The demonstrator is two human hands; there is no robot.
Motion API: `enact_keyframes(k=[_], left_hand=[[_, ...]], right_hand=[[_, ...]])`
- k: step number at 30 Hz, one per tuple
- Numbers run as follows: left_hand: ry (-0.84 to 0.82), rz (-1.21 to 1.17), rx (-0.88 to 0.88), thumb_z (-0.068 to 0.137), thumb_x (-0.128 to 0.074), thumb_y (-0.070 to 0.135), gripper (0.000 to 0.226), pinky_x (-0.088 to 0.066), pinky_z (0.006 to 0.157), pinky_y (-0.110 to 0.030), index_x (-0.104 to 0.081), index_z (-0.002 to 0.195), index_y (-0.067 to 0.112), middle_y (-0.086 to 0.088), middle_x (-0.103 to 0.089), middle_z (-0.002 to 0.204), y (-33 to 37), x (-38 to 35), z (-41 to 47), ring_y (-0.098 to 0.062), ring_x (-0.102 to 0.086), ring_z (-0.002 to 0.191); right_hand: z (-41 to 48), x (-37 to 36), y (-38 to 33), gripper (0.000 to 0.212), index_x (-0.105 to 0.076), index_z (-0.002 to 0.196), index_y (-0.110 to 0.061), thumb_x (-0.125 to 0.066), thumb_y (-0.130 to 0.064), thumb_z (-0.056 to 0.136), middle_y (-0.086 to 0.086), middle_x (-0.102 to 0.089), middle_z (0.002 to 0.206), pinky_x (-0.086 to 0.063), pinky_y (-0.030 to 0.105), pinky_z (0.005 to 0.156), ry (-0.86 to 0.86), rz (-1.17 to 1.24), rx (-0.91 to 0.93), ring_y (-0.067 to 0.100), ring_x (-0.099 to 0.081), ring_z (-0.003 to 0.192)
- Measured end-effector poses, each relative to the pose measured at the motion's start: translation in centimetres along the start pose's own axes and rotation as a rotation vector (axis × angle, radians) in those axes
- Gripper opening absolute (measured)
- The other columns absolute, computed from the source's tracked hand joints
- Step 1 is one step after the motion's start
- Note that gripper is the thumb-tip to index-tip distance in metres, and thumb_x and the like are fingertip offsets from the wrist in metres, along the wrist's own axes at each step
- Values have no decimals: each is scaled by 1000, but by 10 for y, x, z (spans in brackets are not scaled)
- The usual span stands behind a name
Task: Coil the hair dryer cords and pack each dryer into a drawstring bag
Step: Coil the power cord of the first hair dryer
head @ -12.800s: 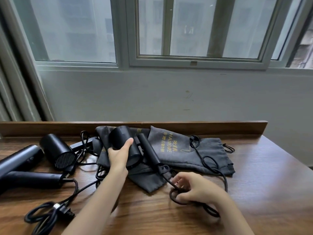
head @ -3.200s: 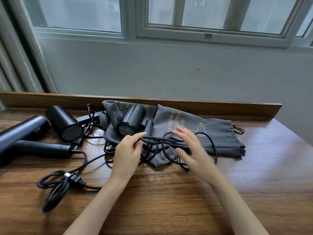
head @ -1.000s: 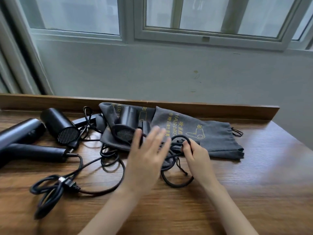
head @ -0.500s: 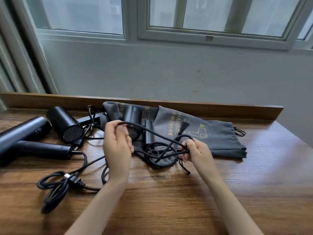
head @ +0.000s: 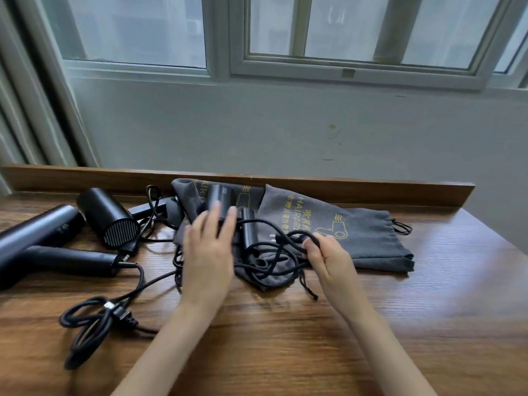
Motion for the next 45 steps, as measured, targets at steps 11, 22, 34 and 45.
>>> enact_keyframes(k=[11, 22, 34, 45], left_hand=[[36, -43, -448, 87, -60, 15, 12, -50, 79, -35, -63, 77, 12, -3, -56, 73, 66, -4, -18, -23, -52, 70], [107, -444, -56, 95, -33, 30, 37, -39, 51, -27, -55, 79, 5, -2, -53, 64, 22, 15, -8, -16, -49, 56], [364, -957, 418, 102, -28, 22, 30, -51, 61, -19, -46, 78, 21, 3, -67, 71, -19, 29, 2, -10, -65, 63], [-64, -1534, 539, 100, -29, 3, 23, -45, 68, -21, -41, 86, 17, -8, -66, 98, 48, -2, 82, -11, -65, 80]], right_hand=[[0, 5, -8, 32, -43, 61, -23, -40, -32, 92, -7, -40, 53, -25, 17, 56, -31, -226, 131, 8, -40, 56], [3, 11, 7, 23, -63, 83, -16, -43, -17, 94, -10, -61, 93, -40, 8, 79, 40, -7, -28, 4, -55, 89], [-6, 4, 51, 20, -54, 107, -20, -37, -13, 99, -4, -65, 67, -44, 18, 49, -122, 71, -406, 6, -51, 40], [-15, -16, 4, 64, -53, 125, -35, -55, 4, 74, -19, -54, 126, -37, 10, 98, -586, 139, -87, -7, -48, 119]])
Point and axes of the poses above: each hand's wrist, its own z-axis towards the middle knuckle, its own x-axis out of the back of the hand, y = z × x, the point moved 6 cm from there along z, towards the middle knuckle
